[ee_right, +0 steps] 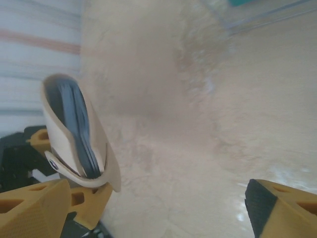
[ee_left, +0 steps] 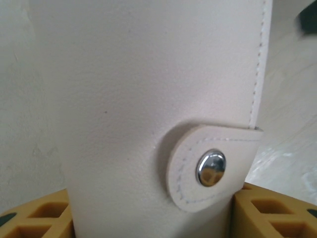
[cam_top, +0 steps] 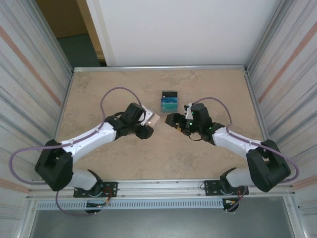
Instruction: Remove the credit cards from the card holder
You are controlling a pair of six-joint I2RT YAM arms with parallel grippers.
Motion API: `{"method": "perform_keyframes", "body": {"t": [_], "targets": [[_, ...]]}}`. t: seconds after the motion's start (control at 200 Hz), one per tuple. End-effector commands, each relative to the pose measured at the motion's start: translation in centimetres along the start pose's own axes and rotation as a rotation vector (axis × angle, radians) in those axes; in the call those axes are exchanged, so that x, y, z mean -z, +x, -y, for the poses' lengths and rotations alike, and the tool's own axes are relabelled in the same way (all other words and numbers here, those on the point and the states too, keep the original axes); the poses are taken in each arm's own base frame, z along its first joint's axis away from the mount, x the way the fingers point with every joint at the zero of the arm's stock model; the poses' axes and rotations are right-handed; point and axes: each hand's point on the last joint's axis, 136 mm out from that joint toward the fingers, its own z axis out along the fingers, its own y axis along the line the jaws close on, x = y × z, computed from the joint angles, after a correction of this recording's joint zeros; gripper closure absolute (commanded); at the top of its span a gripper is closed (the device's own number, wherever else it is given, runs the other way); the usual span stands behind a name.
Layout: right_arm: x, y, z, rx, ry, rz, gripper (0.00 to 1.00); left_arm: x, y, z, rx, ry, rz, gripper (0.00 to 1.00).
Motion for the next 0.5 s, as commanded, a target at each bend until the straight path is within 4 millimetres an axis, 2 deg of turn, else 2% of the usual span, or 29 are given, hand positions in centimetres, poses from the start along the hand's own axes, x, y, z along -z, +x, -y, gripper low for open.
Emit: {"method": "perform_keyframes", "body": {"t": [0.0, 0.095, 0.316, 0.496], "targets": [[-0.6, -0.3, -4.7, 0.056, -0.165, -0.016, 0.12, 1.5, -2.3, 1.4, 0.067, 0.071, 0.137, 0.45], [-1.1, -0.3, -6.0, 0.084, -0.2, -0.027, 0.15, 2.0, -2.4, 1.5, 0.076, 0.079, 0.16, 0.44], [-1.8, 0.0, -7.6, 0.125, -0.24, -0.039, 0.2, 2.4, -2.5, 1.8, 0.084, 0.086, 0.174, 0.44], [-2.0, -0.4, -8.3, 0.153, -0.245, -0.027, 0.28, 2.6, -2.7, 3.5, 0.042, 0.146, 0.18, 0.44]]}}
